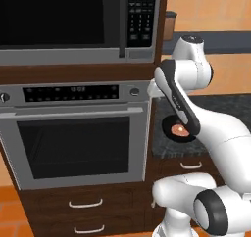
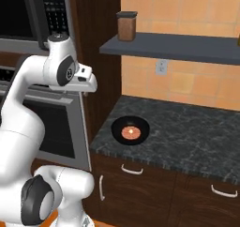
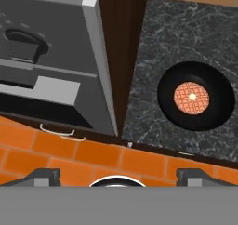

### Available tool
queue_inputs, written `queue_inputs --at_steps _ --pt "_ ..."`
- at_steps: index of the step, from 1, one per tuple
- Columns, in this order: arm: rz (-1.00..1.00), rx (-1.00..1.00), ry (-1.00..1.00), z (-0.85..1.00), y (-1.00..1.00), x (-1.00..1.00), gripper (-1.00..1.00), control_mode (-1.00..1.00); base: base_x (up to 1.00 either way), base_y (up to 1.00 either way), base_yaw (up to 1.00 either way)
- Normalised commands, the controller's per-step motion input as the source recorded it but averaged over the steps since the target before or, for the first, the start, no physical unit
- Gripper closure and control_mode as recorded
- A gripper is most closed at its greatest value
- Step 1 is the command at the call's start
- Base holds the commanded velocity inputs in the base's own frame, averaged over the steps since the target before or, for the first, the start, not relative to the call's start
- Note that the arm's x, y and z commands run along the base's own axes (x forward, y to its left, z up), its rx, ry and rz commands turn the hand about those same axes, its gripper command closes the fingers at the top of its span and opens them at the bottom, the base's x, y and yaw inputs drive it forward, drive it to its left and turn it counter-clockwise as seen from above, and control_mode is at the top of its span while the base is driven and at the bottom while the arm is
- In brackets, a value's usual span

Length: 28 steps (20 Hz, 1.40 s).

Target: Open the microwave, place the bowl with waffle inside the microwave, then close the microwave door and turn it on.

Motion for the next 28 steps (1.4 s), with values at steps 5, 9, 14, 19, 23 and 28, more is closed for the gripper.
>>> queue_inputs --at_steps 5,9,14,19,23,28 --pt "0.0 0.0 0.0 0.0 0.0 0.0 -1.0 1.0 0.25 0.0 0.2" --pt "0.0 0.0 0.0 0.0 0.0 0.0 -1.0 1.0 0.33 -0.03 0.09" --pt "0.0 0.0 0.0 0.0 0.0 0.0 -1.0 1.0 0.39 -0.09 0.11" --pt "0.0 0.0 0.0 0.0 0.0 0.0 -1.0 1.0 0.22 -0.23 0.11" --pt "0.0 0.0 0.0 0.0 0.0 0.0 -1.0 1.0 0.26 -0.25 0.1" --pt "0.0 0.0 0.0 0.0 0.0 0.0 -1.0 1.0 0.03 -0.09 0.02"
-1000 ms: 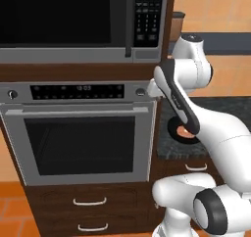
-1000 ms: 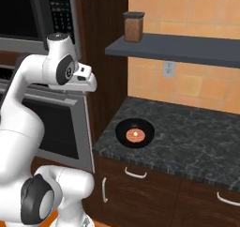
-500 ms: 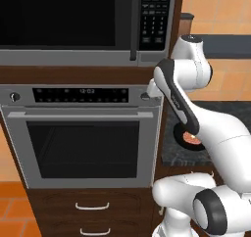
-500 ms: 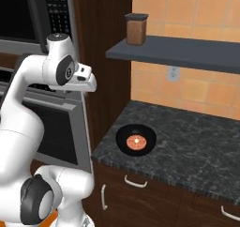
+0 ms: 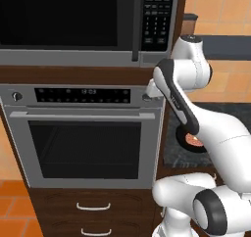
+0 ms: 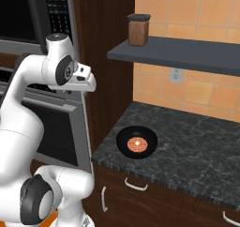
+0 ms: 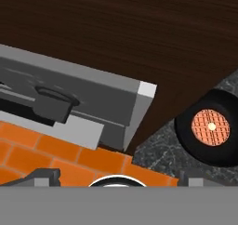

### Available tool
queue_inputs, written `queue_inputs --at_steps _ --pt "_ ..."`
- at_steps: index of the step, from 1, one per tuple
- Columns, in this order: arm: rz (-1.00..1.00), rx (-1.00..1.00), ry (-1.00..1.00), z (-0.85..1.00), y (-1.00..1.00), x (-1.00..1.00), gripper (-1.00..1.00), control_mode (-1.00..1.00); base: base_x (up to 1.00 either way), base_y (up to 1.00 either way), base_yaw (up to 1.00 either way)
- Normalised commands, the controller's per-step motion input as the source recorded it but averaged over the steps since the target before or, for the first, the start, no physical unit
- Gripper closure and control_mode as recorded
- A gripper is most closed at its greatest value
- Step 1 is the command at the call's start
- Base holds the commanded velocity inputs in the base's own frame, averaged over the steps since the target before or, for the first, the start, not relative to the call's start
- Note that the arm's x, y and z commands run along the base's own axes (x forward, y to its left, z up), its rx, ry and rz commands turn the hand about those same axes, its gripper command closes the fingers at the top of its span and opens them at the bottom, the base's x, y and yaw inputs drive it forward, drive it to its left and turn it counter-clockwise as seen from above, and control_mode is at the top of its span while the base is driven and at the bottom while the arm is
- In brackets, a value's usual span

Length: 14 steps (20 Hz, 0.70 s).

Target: Open the microwave, place the bowl with waffle inside the microwave, then close the microwave door and turn it on.

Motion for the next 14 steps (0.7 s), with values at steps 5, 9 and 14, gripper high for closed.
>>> queue_inputs --at_steps 5,9,14 --pt "-0.01 0.01 -0.35 0.14 -0.1 -0.74 -1.0 -1.0 0.0 0.0 0.0" --pt "-0.08 -0.08 -0.68 0.9 0.69 -0.7 -1.0 -1.0 0.0 0.0 0.0" --pt "-0.23 -0.18 -0.58 0.94 1.0 -0.09 -1.0 -1.0 0.0 0.0 0.0"
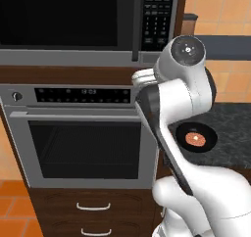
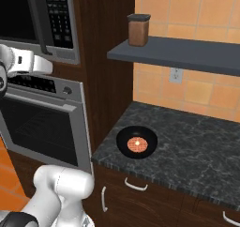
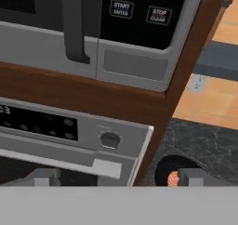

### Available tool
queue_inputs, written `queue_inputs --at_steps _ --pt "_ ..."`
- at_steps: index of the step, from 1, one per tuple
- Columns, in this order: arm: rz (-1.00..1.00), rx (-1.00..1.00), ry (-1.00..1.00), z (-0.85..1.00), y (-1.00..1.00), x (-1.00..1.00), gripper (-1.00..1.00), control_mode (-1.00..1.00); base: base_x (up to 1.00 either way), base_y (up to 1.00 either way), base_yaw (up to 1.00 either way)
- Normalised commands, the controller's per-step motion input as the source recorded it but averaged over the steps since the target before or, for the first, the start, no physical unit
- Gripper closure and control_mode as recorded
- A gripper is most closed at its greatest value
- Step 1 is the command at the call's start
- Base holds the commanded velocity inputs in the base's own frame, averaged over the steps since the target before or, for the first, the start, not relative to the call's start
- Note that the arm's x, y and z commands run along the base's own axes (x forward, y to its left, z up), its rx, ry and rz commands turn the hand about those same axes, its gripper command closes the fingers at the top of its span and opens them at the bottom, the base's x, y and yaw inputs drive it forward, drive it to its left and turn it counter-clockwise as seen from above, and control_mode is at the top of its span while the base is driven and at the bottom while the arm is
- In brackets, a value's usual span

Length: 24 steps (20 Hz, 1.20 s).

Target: Open the microwave, place the bowl with waffle inside the microwave, then close the microwave door and turn it on.

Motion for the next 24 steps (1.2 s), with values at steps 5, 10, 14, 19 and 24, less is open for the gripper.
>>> queue_inputs --at_steps 5,10,14,19,24 --pt "-0.2 -0.12 -0.42 0.46 0.78 0.16 -1.0 -1.0 0.0 0.0 0.0" --pt "0.0 -0.01 -0.15 -0.2 0.0 0.31 -1.0 -1.0 0.0 0.0 0.0" --pt "0.0 0.0 -0.39 0.28 0.07 0.29 -1.0 -1.0 0.0 0.0 0.0" --pt "0.03 0.0 -0.27 0.11 -0.03 0.47 -1.0 -1.0 0.0 0.0 0.0" --pt "0.05 0.01 -0.17 0.02 0.0 0.14 -1.0 -1.0 0.0 0.0 0.0"
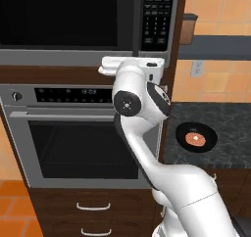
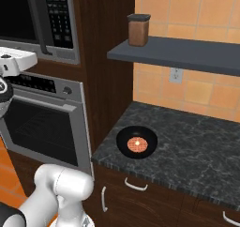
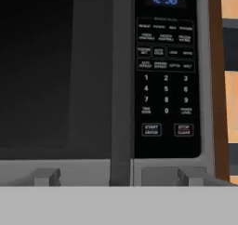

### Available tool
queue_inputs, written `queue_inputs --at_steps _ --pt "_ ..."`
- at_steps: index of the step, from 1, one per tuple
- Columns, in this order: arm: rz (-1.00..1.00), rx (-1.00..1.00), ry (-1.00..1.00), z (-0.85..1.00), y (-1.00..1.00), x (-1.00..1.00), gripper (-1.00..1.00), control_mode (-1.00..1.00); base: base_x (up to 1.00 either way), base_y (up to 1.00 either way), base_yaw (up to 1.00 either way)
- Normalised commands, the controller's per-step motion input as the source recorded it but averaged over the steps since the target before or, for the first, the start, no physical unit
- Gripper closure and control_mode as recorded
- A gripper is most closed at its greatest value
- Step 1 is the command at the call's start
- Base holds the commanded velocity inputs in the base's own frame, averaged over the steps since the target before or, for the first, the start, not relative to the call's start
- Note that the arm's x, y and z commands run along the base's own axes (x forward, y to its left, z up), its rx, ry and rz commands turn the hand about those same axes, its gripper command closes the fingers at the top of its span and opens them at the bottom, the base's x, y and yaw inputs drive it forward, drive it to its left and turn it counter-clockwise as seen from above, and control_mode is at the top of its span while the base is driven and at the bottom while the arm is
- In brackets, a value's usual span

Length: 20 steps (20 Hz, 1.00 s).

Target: Open the microwave, place the bowl with waffle inside the microwave, then close the microwave door and turn it on.

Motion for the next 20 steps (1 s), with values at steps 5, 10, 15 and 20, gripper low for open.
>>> queue_inputs --at_steps 5,10,15,20 --pt "0.0 0.0 -0.2 0.29 0.0 0.28 -1.0 -1.0 0.0 0.0 0.0" --pt "0.0 0.0 -0.02 0.28 0.04 0.48 -1.0 -1.0 0.0 0.0 0.0" --pt "0.0 0.0 0.04 0.16 0.01 0.47 -1.0 -1.0 0.0 0.0 0.0" --pt "0.0 0.0 0.0 0.01 0.0 0.18 1.0 -1.0 0.0 0.0 0.0"
